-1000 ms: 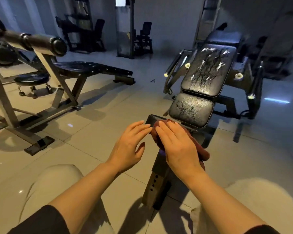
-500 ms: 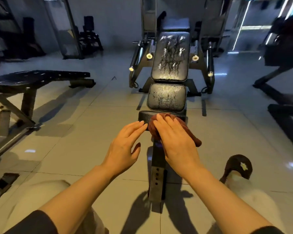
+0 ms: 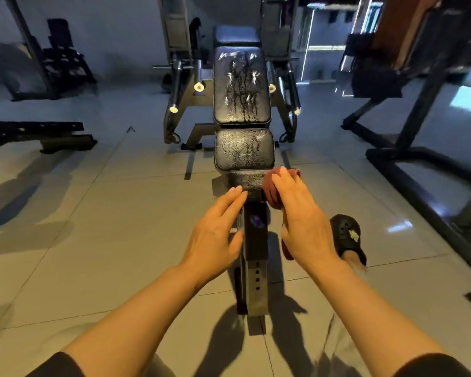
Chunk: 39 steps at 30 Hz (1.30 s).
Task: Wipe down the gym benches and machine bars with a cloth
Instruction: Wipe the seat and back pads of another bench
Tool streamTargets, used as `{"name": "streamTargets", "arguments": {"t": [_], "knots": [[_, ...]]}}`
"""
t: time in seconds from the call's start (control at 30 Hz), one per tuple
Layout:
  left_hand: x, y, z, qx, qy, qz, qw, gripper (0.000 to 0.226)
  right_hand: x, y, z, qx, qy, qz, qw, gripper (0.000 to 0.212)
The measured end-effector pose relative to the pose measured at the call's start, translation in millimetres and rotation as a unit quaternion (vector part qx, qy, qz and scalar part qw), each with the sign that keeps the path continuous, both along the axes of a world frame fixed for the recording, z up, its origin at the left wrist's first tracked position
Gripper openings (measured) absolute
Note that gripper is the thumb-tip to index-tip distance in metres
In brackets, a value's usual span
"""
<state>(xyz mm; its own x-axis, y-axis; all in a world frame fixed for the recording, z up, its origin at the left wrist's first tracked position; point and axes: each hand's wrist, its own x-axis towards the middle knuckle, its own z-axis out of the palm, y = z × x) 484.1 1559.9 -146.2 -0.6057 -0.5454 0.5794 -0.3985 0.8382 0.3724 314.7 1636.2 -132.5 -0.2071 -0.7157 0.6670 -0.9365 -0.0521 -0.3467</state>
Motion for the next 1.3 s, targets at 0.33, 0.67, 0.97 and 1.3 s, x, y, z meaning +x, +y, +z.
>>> {"name": "streamTargets", "arguments": {"t": [0.33,0.67,0.97,1.3], "knots": [[7.9,-18.6,11.9,0.014,0.059,-0.013,0.998,0.061,11.4,-16.3,23.0,0.098,0.166,0.054,0.98,0.09],[-0.1,-3.7,1.9,0.034,0.051,0.022,0.998,0.072,23.4,-17.4,0.9,-0.02,-0.01,0.002,1.0,0.063],[-8.2,6.5,-2.8,0.052,0.035,0.063,0.996,0.079,7.5,-15.7,4.1,0.036,0.159,0.036,0.986,0.083],[-13.9,24.5,-3.0,0.072,0.012,0.067,0.995,0.084,2.8,6.6,-7.9,-0.023,0.074,-0.006,0.997,0.049]]}}
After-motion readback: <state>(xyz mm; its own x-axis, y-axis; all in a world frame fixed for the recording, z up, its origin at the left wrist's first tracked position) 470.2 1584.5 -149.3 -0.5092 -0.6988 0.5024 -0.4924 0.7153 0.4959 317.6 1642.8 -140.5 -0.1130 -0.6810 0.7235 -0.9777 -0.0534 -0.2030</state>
